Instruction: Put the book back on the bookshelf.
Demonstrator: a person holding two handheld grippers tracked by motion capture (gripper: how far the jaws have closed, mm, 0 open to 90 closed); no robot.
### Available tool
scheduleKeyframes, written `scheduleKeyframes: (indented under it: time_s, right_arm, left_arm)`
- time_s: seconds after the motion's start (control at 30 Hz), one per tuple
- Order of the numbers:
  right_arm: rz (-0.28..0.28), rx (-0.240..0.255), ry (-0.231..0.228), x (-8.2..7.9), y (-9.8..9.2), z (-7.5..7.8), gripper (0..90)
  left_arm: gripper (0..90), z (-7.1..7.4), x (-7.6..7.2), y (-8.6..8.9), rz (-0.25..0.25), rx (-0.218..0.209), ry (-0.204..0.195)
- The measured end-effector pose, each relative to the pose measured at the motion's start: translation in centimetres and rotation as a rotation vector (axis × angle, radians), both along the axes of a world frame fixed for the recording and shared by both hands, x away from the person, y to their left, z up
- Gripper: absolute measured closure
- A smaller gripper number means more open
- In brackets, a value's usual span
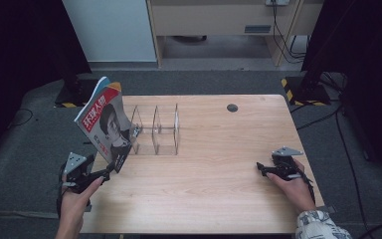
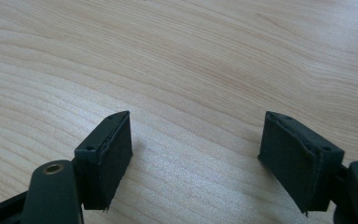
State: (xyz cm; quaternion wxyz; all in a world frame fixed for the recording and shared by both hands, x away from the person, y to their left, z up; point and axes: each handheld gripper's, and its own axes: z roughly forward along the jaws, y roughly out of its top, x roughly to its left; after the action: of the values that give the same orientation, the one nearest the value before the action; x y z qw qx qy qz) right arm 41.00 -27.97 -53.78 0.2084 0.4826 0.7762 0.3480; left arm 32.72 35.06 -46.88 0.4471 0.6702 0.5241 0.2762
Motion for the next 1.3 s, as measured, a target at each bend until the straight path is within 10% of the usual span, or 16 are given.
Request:
scheduleKeyframes:
  time_s: [1.3]
  right_arm:
    - [-0.001,0.000,0.001,0.0,0.0,0.0,24.9]
  left_arm:
    - [9.7,-0.8,-0.8,-5.2,-0.208,0.098,0.085]
